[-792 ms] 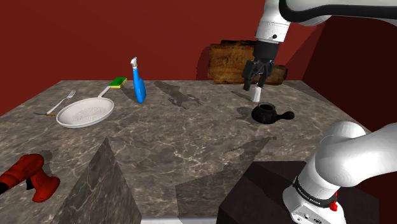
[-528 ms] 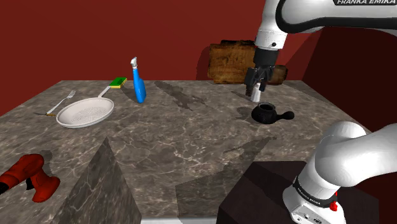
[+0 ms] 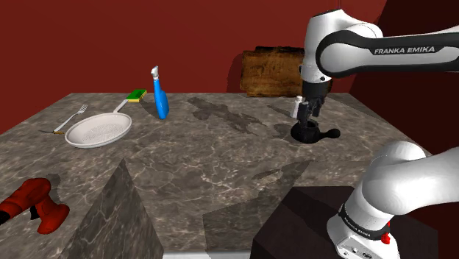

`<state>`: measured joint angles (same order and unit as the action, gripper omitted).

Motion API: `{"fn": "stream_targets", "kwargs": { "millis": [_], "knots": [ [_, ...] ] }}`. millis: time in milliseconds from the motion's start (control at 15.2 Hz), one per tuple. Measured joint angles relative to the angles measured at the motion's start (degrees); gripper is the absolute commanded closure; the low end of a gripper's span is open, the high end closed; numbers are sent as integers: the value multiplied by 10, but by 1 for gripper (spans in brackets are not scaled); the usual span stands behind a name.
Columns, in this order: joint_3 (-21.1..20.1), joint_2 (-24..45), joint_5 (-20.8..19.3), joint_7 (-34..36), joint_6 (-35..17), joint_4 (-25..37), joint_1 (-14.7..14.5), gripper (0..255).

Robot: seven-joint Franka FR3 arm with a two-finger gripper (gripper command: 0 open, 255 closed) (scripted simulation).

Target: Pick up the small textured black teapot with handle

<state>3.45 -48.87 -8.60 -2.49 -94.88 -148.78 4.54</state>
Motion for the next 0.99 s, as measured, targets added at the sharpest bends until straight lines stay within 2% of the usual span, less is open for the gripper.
{"fn": "stream_targets", "kwargs": {
  "millis": [528, 990],
  "knots": [
    [21, -8, -145, -53, -67, -97, 47, 0],
    [28, 6, -167, -39, -122, -141, 54, 0]
  ]
}}
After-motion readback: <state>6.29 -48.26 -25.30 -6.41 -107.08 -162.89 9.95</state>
